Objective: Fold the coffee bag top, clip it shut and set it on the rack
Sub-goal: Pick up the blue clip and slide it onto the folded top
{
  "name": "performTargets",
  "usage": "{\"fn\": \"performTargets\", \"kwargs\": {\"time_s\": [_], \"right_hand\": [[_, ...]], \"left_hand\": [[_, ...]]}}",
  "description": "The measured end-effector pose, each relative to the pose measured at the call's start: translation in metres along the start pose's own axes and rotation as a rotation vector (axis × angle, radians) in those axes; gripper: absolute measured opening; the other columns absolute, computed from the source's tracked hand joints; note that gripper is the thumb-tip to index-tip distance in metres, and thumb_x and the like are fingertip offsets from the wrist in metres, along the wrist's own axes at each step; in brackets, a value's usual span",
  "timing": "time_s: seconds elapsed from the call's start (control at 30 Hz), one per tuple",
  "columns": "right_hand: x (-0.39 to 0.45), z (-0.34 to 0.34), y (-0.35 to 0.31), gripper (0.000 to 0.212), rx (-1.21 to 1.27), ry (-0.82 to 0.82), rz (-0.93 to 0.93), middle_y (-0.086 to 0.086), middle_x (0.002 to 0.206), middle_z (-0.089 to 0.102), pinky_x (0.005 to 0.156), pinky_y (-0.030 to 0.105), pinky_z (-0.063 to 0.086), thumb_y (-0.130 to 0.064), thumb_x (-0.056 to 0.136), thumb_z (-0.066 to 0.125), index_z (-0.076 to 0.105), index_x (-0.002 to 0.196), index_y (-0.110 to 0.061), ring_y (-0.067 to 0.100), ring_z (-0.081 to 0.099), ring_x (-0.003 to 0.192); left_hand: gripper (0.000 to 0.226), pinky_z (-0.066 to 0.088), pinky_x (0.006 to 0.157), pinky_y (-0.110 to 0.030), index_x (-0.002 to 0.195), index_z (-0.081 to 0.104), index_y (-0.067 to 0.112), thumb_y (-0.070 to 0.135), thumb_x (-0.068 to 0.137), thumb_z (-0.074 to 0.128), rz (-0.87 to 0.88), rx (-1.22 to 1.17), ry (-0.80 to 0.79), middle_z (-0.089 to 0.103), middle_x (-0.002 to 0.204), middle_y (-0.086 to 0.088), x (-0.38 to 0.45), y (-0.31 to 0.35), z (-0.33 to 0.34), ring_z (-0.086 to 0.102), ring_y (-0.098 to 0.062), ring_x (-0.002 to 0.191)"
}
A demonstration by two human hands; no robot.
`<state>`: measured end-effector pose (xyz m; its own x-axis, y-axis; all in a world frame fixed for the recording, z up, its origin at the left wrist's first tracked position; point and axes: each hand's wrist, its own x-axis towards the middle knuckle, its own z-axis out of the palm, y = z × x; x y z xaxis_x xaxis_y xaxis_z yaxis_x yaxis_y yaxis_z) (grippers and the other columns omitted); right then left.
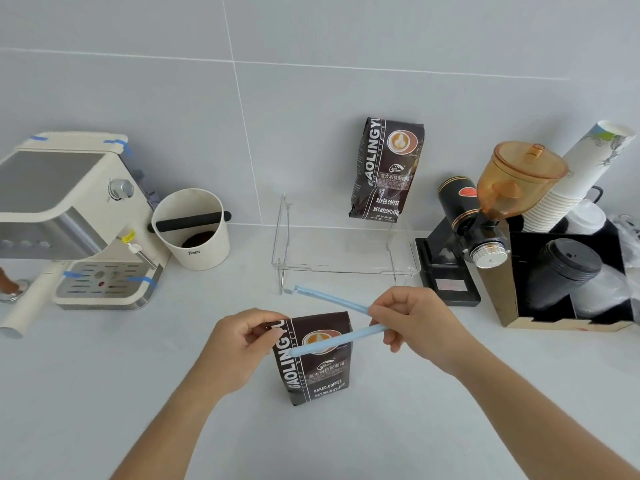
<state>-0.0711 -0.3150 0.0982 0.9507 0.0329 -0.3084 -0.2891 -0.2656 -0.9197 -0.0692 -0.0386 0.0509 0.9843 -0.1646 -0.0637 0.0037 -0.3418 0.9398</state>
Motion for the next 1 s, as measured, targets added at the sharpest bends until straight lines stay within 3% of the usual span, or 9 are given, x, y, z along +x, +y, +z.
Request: {"fn": "performTargets", "kwargs": {"time_s": [0.13,0.23,0.33,0.47,0.63,0.83,0.93,1.0], "right_hand": [[0.007,0.008,0.001,0.013,-0.004,-0.023,0.023,0.020,0.066,0.067,0.048,0.030,0.052,-0.008,0.087,0.068,0.072,0.077,-0.001,0.020,0.058,0.050],[0.009,0.008,0.004,0.014,0.020,-0.020,0.033,0.015,0.065,0.066,0.049,0.028,0.052,-0.010,0.088,0.068,0.073,0.077,-0.001,0.019,0.058,0.050],[0.010,0.011,0.006,0.016,0.031,-0.001,0.035,0.013,0.065,0.063,0.050,0.029,0.052,-0.011,0.087,0.070,0.073,0.074,-0.002,0.019,0.059,0.050],[0.021,0.026,-0.001,0.018,0.012,-0.050,0.034,0.017,0.067,0.063,0.053,0.031,0.053,-0.014,0.087,0.070,0.073,0.073,-0.001,0.020,0.059,0.052],[0.024,0.033,-0.002,0.023,0.033,-0.100,0.030,0.010,0.054,0.062,0.055,0.031,0.051,-0.015,0.091,0.065,0.073,0.075,-0.001,0.021,0.056,0.049],[0.020,0.021,0.003,0.019,0.184,-0.286,0.064,0.015,0.076,0.066,0.057,0.025,0.055,-0.003,0.094,0.058,0.072,0.100,0.007,0.018,0.061,0.060],[0.020,0.013,0.005,0.028,0.212,-0.399,0.101,0.017,0.090,0.072,0.068,0.030,0.056,0.001,0.076,0.063,0.075,0.100,-0.001,0.019,0.067,0.070],[0.021,0.011,0.008,0.036,0.125,-0.422,0.093,0.028,0.100,0.071,0.078,0.040,0.047,-0.001,0.067,0.071,0.076,0.101,-0.010,0.023,0.068,0.078]], "left_hand": [[0.042,0.053,0.060,-0.016,0.080,0.076,0.032,-0.009,0.083,0.065,-0.033,-0.149,0.041,0.074,0.072,0.001,-0.003,-0.004,0.006,0.061,-0.007,0.061],[0.029,0.056,0.064,-0.020,0.085,0.071,0.017,-0.011,0.082,0.064,-0.048,-0.229,0.085,0.077,0.076,-0.003,-0.006,-0.003,0.011,0.065,-0.011,0.064],[0.019,0.054,0.060,-0.015,0.084,0.064,0.006,-0.014,0.082,0.063,-0.067,-0.301,0.135,0.077,0.070,-0.001,-0.007,-0.002,0.013,0.065,-0.009,0.060],[0.018,0.050,0.060,-0.012,0.080,0.067,0.009,-0.009,0.080,0.068,-0.100,-0.309,0.249,0.078,0.070,0.002,-0.011,-0.011,0.008,0.067,-0.007,0.064],[0.020,0.053,0.064,-0.015,0.079,0.068,0.011,-0.009,0.078,0.071,-0.098,-0.294,0.320,0.078,0.072,0.008,-0.015,-0.015,0.014,0.069,-0.005,0.066],[0.020,0.055,0.070,-0.014,0.079,0.069,0.012,-0.008,0.076,0.072,-0.046,-0.251,0.380,0.078,0.079,0.007,-0.014,-0.011,0.020,0.072,-0.006,0.071],[0.022,0.056,0.070,-0.016,0.078,0.069,0.014,-0.007,0.076,0.073,-0.032,-0.239,0.399,0.079,0.080,0.005,-0.014,-0.011,0.022,0.073,-0.009,0.072],[0.022,0.056,0.071,-0.016,0.078,0.069,0.015,-0.006,0.077,0.073,-0.027,-0.233,0.410,0.078,0.082,0.004,-0.015,-0.011,0.023,0.073,-0.009,0.073]]}}
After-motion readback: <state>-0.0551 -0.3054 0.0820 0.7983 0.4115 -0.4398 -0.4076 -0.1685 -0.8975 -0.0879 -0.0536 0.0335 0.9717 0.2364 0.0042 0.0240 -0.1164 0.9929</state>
